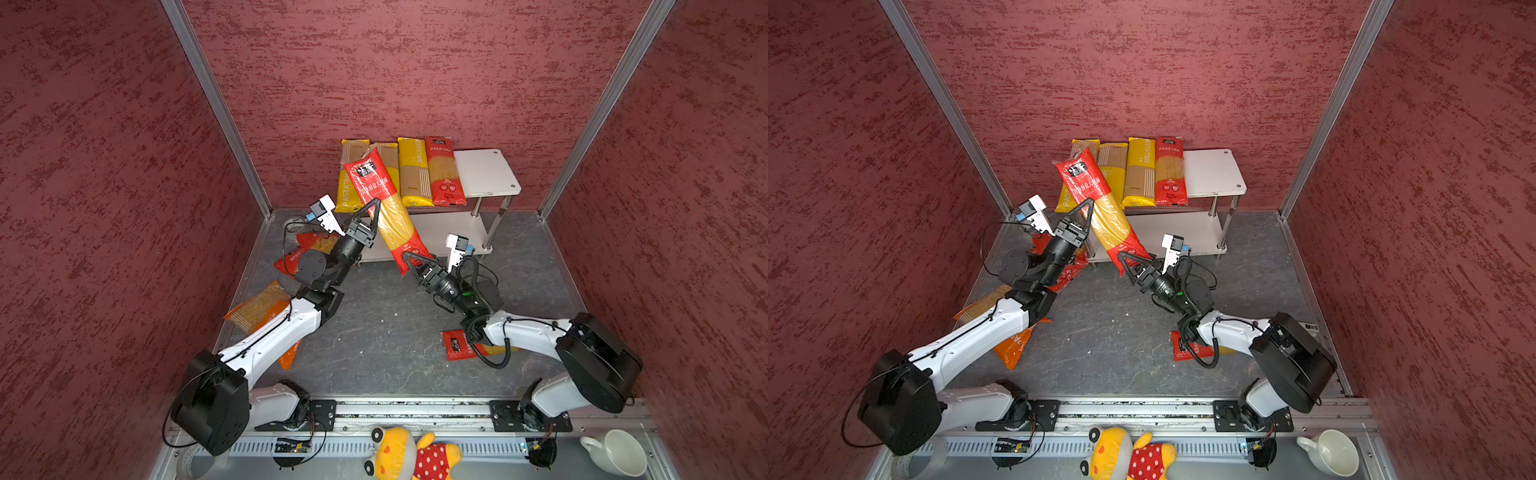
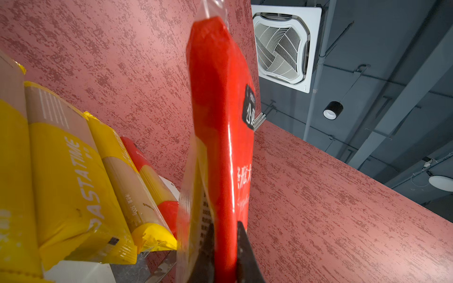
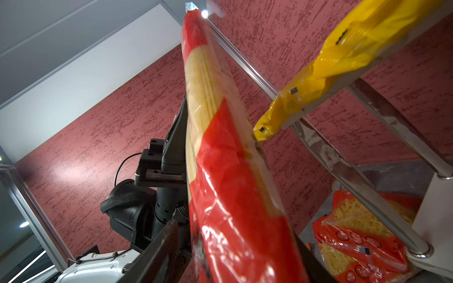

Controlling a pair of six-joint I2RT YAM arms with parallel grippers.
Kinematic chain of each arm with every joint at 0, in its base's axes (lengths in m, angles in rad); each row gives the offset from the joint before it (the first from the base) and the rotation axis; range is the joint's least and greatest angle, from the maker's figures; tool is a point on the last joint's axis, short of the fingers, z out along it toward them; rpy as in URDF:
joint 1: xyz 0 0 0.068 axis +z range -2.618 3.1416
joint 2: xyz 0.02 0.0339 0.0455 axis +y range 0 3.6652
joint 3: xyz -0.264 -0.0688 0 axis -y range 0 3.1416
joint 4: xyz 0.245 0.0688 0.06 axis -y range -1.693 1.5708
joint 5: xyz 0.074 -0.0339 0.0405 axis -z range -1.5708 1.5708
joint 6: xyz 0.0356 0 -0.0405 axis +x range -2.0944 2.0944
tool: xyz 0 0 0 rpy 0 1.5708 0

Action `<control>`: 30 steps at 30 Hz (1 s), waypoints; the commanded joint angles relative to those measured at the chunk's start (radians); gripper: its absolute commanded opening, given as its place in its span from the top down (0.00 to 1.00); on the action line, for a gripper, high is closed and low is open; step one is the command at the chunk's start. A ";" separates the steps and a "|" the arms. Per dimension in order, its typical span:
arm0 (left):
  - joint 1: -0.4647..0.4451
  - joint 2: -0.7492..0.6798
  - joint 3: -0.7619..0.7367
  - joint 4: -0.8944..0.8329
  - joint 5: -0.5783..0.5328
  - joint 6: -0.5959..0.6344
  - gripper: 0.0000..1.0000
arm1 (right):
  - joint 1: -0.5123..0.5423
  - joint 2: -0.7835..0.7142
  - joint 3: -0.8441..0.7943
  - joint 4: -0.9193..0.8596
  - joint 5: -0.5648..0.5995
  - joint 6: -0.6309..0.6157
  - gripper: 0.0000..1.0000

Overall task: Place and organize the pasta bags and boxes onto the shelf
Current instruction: 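Carry the upright pack up toward the top shelf with both grippers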

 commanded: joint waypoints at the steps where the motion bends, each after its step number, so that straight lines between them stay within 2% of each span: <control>1: -0.005 -0.026 0.023 0.128 -0.039 -0.033 0.91 | 0.005 -0.006 0.050 0.094 0.030 0.015 0.45; 5: -0.009 -0.014 0.027 0.117 -0.040 -0.045 0.83 | 0.006 -0.024 0.054 0.080 0.049 0.004 0.61; 7: -0.010 -0.012 0.027 0.110 -0.042 -0.047 0.76 | 0.006 -0.028 0.057 0.081 0.060 0.005 0.70; 12: -0.008 -0.010 0.037 0.084 -0.040 -0.045 0.58 | 0.006 -0.035 0.066 0.087 0.085 0.009 0.84; 16: -0.004 -0.009 0.057 0.042 -0.010 -0.040 0.43 | 0.000 -0.050 0.105 0.072 0.091 -0.027 0.88; 19: -0.005 -0.018 0.049 0.004 0.001 -0.032 0.36 | -0.037 -0.055 0.176 -0.011 0.049 -0.045 0.90; 27: -0.004 -0.079 -0.022 -0.087 0.015 -0.003 0.32 | -0.208 -0.143 0.339 -0.177 -0.002 -0.030 0.98; 30: -0.001 -0.106 -0.057 -0.122 0.009 0.008 0.31 | -0.278 -0.200 0.367 -0.271 0.038 -0.041 1.00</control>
